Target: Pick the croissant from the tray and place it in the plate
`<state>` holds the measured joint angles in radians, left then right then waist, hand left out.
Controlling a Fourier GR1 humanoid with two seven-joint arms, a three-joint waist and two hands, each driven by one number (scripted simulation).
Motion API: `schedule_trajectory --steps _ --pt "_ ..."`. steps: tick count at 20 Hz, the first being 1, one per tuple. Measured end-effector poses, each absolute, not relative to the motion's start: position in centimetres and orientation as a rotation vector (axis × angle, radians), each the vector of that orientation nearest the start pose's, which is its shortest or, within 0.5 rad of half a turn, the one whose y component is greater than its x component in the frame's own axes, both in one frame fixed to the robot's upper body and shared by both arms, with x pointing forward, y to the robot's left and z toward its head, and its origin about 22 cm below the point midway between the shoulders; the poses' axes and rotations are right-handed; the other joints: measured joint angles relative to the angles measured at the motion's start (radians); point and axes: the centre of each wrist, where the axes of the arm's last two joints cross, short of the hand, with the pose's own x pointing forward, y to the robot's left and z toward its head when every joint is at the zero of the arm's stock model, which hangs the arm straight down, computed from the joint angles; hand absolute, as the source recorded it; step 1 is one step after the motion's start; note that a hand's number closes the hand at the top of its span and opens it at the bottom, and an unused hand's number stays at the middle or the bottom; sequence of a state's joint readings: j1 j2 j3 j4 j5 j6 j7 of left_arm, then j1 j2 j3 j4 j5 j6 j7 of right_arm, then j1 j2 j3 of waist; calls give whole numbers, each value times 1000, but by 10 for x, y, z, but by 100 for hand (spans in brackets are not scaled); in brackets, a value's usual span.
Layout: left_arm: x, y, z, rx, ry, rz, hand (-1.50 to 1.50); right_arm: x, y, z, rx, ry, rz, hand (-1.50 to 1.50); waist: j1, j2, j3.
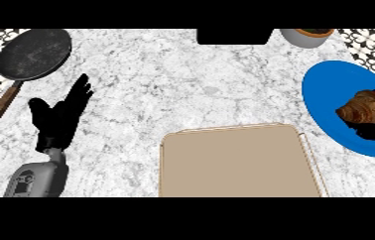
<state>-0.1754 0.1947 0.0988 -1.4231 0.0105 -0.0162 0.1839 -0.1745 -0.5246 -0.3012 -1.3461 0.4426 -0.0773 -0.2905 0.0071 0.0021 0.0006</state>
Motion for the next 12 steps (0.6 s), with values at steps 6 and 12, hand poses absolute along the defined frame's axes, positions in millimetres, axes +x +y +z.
schedule_trajectory --steps 6,12 --pt "283 283 24 168 -1411 -96 0 292 -457 71 -1017 -1578 632 150 9 2 0" --pt "283 280 22 156 -1415 -99 0 295 -488 54 -872 -1451 668 -150 21 7 2"
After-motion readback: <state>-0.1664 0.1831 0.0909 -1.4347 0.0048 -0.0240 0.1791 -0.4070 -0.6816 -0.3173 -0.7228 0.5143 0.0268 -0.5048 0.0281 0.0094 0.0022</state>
